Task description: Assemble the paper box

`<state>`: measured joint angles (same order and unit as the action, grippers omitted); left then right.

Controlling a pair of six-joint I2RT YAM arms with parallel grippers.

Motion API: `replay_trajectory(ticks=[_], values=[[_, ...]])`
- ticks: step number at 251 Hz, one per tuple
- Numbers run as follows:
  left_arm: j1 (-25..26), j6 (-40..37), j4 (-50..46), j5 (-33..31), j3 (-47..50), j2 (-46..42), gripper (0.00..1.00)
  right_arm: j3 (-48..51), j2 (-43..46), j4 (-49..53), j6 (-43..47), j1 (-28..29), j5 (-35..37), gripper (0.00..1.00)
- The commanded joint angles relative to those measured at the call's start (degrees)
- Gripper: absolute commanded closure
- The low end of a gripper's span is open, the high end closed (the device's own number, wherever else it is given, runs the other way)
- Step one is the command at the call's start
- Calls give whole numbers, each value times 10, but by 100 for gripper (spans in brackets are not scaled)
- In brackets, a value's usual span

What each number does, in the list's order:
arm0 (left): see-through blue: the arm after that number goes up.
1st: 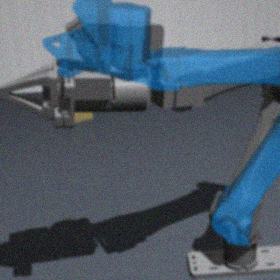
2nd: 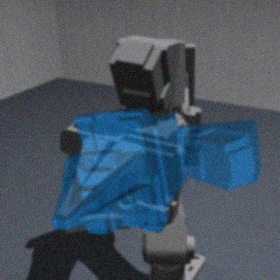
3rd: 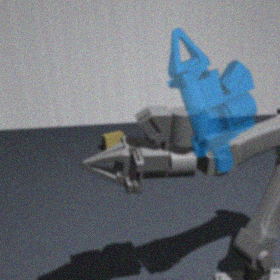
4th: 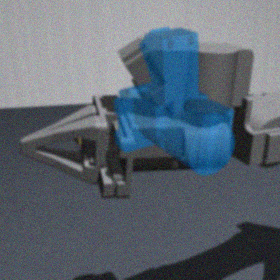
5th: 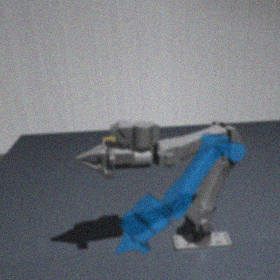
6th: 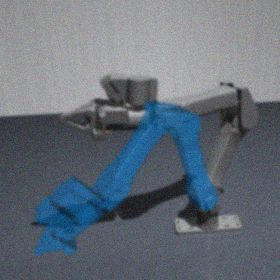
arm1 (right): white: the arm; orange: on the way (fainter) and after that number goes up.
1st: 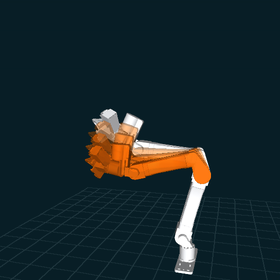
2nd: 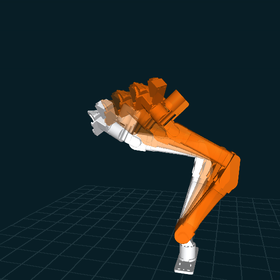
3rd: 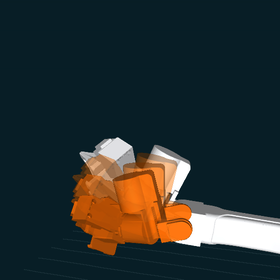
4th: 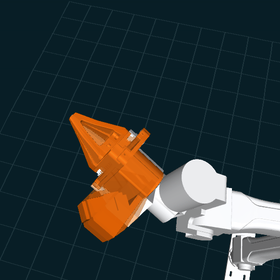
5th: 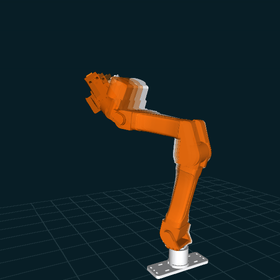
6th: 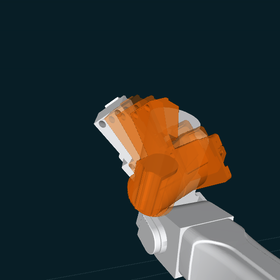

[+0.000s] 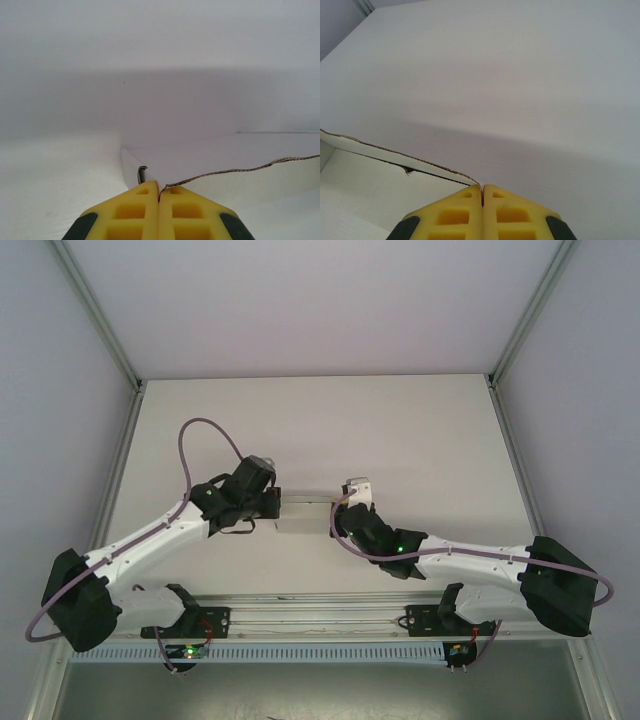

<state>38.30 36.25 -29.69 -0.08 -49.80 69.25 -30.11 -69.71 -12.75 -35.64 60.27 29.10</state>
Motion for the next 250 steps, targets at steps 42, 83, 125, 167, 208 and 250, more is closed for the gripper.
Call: replay_trajectory(ticks=[42, 83, 125, 167, 208, 250], values=[[54, -15, 126, -32, 144, -54, 100, 81, 9, -86, 54, 10, -35, 100], [86, -29, 215, -83, 229, -65, 100, 134, 7, -205, 115, 10, -57, 100], [116, -38, 280, -109, 270, -47, 100, 146, -12, -228, 146, 11, -93, 100], [134, -34, 297, -140, 295, -48, 100, 181, -7, -261, 128, 11, -92, 100], [136, -24, 307, -156, 314, -71, 100, 155, 26, -187, 98, 11, -102, 89], [137, -32, 305, -163, 312, -87, 100, 99, 87, -66, 24, 7, -60, 49]])
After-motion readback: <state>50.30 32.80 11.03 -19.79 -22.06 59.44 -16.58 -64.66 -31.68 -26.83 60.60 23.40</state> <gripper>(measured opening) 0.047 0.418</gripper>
